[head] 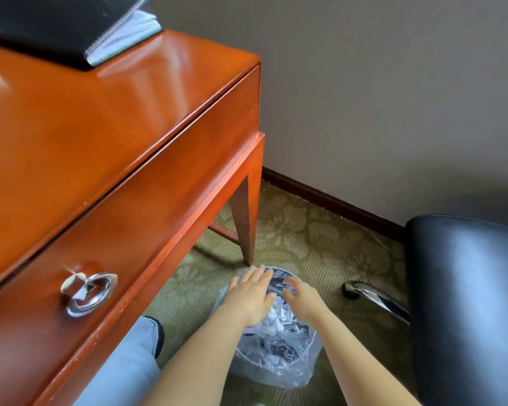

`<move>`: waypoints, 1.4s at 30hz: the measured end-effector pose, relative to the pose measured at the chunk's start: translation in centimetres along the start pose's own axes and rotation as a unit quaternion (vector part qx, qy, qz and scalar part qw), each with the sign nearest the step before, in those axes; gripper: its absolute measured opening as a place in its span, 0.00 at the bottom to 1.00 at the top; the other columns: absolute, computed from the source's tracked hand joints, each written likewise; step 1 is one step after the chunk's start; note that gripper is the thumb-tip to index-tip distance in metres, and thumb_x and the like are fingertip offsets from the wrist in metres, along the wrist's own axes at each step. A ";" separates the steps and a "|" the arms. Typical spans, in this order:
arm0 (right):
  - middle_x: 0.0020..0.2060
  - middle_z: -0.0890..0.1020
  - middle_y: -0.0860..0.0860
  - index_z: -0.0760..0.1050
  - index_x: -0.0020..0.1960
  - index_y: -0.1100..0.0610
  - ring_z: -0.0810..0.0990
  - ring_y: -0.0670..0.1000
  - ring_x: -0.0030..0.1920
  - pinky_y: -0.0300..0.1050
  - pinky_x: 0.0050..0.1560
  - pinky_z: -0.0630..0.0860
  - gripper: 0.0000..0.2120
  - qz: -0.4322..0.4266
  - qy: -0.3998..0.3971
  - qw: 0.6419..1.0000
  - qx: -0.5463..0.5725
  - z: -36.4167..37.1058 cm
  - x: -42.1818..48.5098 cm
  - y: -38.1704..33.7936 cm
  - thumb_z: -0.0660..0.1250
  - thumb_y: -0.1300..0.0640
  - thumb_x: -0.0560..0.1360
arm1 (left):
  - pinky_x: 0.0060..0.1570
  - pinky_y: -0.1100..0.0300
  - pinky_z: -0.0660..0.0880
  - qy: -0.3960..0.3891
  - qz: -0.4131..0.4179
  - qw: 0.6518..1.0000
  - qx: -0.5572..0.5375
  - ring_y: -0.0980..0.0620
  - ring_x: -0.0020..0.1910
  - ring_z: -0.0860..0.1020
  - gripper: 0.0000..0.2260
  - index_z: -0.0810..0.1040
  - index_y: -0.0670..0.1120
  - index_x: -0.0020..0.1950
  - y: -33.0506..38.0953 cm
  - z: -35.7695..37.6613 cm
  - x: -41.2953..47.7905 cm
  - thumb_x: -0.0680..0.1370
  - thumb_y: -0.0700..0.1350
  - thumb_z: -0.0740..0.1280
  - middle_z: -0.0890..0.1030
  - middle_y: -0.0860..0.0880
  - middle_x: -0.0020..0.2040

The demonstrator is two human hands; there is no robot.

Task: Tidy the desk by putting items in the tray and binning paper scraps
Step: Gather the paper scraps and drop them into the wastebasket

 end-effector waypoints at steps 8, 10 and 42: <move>0.61 0.77 0.55 0.70 0.64 0.55 0.75 0.58 0.61 0.53 0.62 0.71 0.16 -0.063 0.067 0.989 -0.117 -7.3 -4.7 -6.0 0.55 0.54 0.79 | 0.75 0.48 0.43 0.061 0.049 0.990 0.117 0.52 0.78 0.45 0.26 0.47 0.48 0.78 3.2 -8.8 -7.2 0.83 0.53 0.49 0.47 0.49 0.79; 0.64 0.76 0.54 0.69 0.66 0.52 0.74 0.57 0.64 0.52 0.64 0.70 0.17 -0.081 0.088 0.983 -0.139 -9.5 -6.5 -8.0 0.55 0.52 0.79 | 0.75 0.47 0.43 0.074 0.059 0.984 0.151 0.51 0.78 0.47 0.26 0.48 0.48 0.78 4.2 -11.4 -10.0 0.82 0.54 0.49 0.49 0.48 0.79; 0.70 0.70 0.52 0.64 0.72 0.50 0.71 0.55 0.67 0.47 0.64 0.68 0.21 -0.487 0.018 0.814 -0.317 3.0 -35.2 -44.6 0.58 0.54 0.80 | 0.75 0.50 0.48 0.263 -0.269 0.915 0.146 0.49 0.78 0.49 0.27 0.50 0.50 0.78 -15.7 -18.4 -54.0 0.81 0.58 0.50 0.51 0.49 0.79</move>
Point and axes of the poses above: each hand's wrist, its own x-axis towards the middle knuckle, its own z-axis out of the palm, y = z × x, the point moved 5 cm from there along x, towards the middle knuckle
